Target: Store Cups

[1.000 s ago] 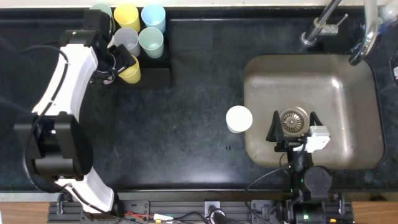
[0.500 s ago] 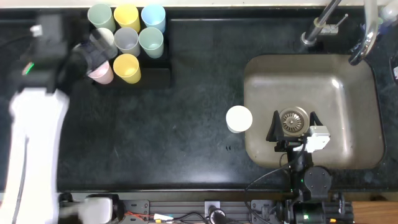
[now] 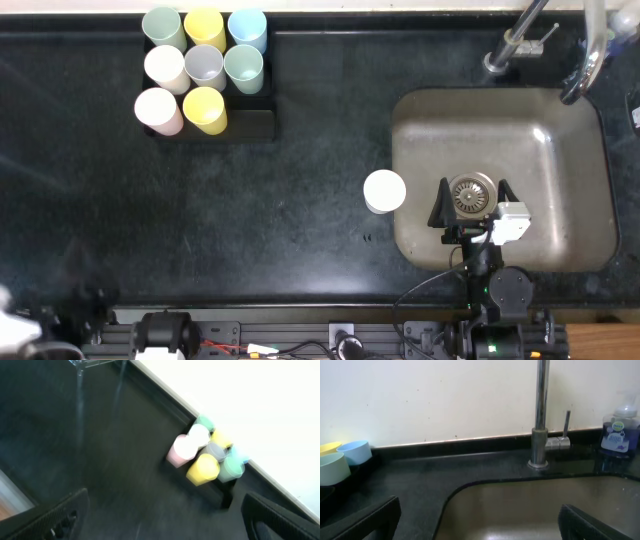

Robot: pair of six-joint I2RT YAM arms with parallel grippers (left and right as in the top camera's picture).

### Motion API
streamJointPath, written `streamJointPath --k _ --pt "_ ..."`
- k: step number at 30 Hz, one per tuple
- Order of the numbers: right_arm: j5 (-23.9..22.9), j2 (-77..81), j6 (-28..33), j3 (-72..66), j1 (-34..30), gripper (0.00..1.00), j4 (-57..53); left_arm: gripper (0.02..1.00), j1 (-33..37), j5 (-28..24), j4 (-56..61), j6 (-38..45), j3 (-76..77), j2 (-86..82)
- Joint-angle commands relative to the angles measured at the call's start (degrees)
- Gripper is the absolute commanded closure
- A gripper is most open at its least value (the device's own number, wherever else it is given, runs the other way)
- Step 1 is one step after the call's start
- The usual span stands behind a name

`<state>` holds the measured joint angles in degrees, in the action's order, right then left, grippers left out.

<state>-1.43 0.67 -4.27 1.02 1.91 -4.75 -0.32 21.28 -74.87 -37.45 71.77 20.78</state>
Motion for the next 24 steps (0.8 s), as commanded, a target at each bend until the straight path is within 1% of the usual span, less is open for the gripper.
streamJointPath --k 1,4,7,9,11,14,16,22,24 --pt "0.4 -0.5 0.0 -0.7 -0.1 0.003 0.3 0.018 0.4 -2.6 16.7 11.6 -21.6 -12.5" --pt "0.4 -0.5 0.0 -0.7 -0.1 0.003 0.3 0.018 0.7 -9.7 41.7 23.7 -37.3 -18.4" --pt "0.4 -0.5 0.0 -0.7 -0.1 0.003 0.3 0.018 0.7 -16.5 67.4 34.0 -50.6 -19.6" --pt "0.4 -0.5 0.0 -0.7 -0.1 0.003 0.3 0.018 0.4 -18.9 79.2 37.1 -56.7 -19.8" --pt "0.4 -0.5 0.0 -0.7 -0.1 0.005 0.3 0.018 -0.4 -20.1 85.3 37.7 -60.8 -20.6" --pt "0.4 -0.5 0.0 -0.7 -0.1 0.003 0.3 0.018 -2.3 -20.3 84.9 37.7 -63.2 -20.6" --pt "0.4 -0.5 0.0 -0.7 -0.1 0.001 0.3 0.018 -3.4 -20.3 79.6 37.7 -63.3 -20.6" --pt "0.4 -0.5 0.0 -0.7 -0.1 0.003 0.3 0.018 -3.1 -19.7 65.1 37.7 -63.7 -20.6" --pt "0.4 -0.5 0.0 -0.7 -0.1 0.003 0.3 0.018 -3.1 -19.7 63.4 37.7 -64.9 -20.6"
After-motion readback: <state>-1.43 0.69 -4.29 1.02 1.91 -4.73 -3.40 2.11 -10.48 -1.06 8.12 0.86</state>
